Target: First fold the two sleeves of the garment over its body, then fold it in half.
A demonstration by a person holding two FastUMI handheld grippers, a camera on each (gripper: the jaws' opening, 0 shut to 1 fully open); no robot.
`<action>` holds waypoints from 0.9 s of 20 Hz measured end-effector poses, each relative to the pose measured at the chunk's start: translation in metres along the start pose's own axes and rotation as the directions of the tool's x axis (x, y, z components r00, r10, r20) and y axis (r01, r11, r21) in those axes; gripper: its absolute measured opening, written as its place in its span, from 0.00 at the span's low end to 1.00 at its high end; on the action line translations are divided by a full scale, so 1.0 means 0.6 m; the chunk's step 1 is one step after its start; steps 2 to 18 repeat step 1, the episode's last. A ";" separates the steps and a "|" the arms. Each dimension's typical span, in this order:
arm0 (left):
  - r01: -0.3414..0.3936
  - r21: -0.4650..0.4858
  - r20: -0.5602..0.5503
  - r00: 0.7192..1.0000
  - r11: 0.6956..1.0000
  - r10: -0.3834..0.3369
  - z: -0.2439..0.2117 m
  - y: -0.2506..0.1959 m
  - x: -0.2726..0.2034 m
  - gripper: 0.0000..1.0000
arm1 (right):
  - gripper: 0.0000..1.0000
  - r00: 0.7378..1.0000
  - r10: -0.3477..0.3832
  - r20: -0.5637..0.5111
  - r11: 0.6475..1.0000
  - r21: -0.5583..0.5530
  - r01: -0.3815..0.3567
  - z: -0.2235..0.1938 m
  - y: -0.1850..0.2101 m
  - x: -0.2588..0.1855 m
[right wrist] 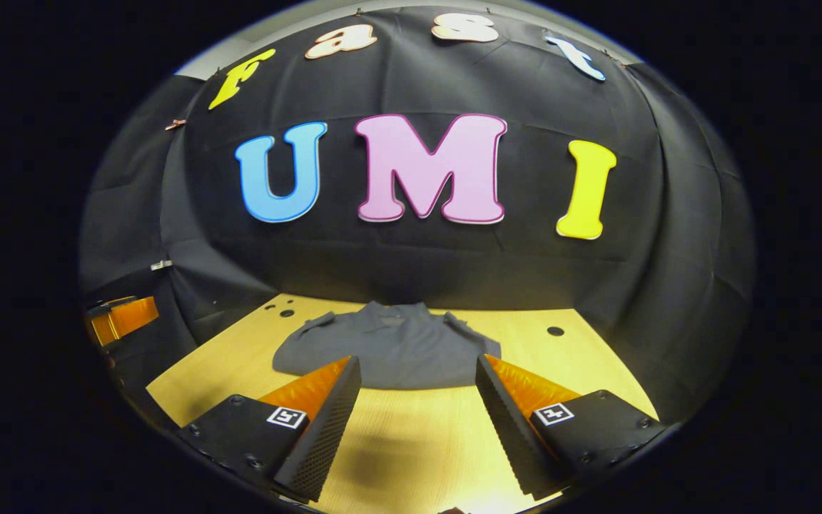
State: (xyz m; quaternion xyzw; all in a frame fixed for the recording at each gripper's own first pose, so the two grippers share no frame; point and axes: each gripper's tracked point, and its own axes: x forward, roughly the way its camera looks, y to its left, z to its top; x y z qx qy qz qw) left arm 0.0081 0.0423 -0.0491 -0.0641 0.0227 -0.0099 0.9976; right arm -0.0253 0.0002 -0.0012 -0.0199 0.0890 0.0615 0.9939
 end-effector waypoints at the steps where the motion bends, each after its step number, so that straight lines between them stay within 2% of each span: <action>1: 0.008 0.010 -0.011 1.000 1.000 -0.008 -0.011 -0.004 -0.013 0.96 | 0.99 1.000 0.009 -0.016 1.000 0.001 -0.009 -0.014 0.006 -0.012; 18: 0.008 0.010 -0.011 1.000 1.000 -0.008 -0.011 -0.004 -0.013 0.96 | 0.99 1.000 0.009 -0.016 1.000 0.001 -0.009 -0.014 0.006 -0.012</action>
